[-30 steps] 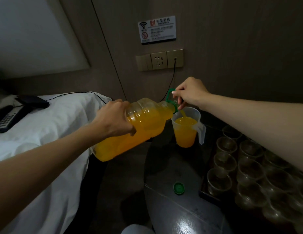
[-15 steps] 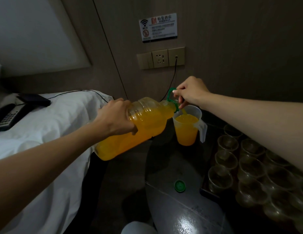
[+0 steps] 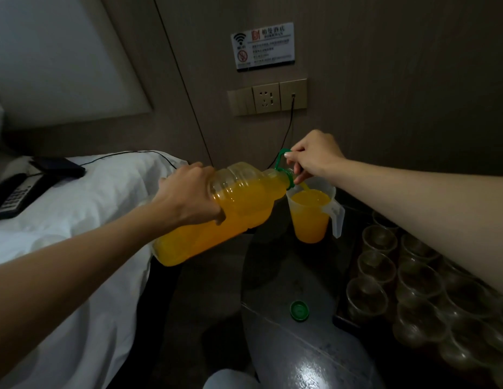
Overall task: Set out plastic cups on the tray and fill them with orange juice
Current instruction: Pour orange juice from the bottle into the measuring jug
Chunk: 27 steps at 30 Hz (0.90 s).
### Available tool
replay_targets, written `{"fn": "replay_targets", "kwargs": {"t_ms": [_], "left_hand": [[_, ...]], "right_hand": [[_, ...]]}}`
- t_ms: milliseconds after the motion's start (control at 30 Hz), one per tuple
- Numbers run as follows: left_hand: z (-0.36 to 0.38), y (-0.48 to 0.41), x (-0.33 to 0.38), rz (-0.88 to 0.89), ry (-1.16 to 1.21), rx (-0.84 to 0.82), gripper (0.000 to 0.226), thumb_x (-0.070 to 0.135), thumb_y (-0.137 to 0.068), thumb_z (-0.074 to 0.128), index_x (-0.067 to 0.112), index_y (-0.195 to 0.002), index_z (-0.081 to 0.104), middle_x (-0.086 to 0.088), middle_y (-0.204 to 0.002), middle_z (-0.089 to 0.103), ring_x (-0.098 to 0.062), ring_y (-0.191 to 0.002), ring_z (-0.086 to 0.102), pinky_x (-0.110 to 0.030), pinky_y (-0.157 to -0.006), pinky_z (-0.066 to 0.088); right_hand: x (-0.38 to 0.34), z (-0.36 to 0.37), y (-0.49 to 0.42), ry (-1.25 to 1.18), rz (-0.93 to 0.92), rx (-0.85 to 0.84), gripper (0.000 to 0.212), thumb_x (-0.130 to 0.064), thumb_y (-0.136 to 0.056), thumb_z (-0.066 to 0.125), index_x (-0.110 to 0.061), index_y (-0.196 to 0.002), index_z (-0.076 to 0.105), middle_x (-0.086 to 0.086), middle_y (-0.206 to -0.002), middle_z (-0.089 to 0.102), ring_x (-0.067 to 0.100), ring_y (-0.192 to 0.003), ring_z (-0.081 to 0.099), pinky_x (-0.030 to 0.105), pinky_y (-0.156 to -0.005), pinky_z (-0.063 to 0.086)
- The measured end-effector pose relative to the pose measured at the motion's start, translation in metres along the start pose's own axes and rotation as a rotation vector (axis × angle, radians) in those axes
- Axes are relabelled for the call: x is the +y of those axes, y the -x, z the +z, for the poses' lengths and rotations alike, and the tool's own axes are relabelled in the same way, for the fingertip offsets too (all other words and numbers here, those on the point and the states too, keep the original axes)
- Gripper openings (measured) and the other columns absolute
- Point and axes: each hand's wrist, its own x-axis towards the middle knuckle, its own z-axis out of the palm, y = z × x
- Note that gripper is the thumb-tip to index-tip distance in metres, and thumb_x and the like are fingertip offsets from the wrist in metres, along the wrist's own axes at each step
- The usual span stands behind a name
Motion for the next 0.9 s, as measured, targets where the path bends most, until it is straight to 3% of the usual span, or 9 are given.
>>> {"fn": "replay_targets", "kwargs": {"t_ms": [300,733,900], "left_hand": [[-0.0038,-0.0016,0.0017,-0.008,-0.04,0.002,0.075,0.041,-0.063,0.09,0.015,-0.126,0.058,-0.005,-0.117,0.053,-0.029,-0.115,0.048,-0.058,-0.097,0.047],[-0.0086,-0.0058,0.0014,-0.019,-0.029,0.006,0.075,0.042,-0.061,0.09,0.017,-0.125,0.059,-0.003,-0.112,0.052,-0.025,-0.105,0.047,-0.056,-0.095,0.049],[-0.0083,-0.0063,-0.0004,-0.018,-0.018,0.015,0.074,0.042,-0.061,0.091,0.016,-0.124,0.06,-0.003,-0.108,0.051,-0.024,-0.102,0.047,-0.054,-0.093,0.05]], "right_hand": [[0.0027,0.0032,0.0,-0.008,-0.017,0.026,0.019,-0.022,-0.098,0.067,-0.005,-0.096,0.075,0.012,-0.076,0.073,0.02,-0.062,0.075,0.025,-0.054,0.06],[-0.0004,0.0015,0.0018,-0.028,0.006,0.034,0.018,-0.022,-0.099,0.064,-0.007,-0.099,0.074,0.011,-0.078,0.072,0.016,-0.059,0.073,0.016,-0.046,0.052],[-0.0021,0.0014,0.0012,-0.029,0.001,0.035,0.019,-0.023,-0.099,0.065,-0.006,-0.097,0.074,0.011,-0.076,0.072,0.018,-0.061,0.075,0.019,-0.051,0.057]]}}
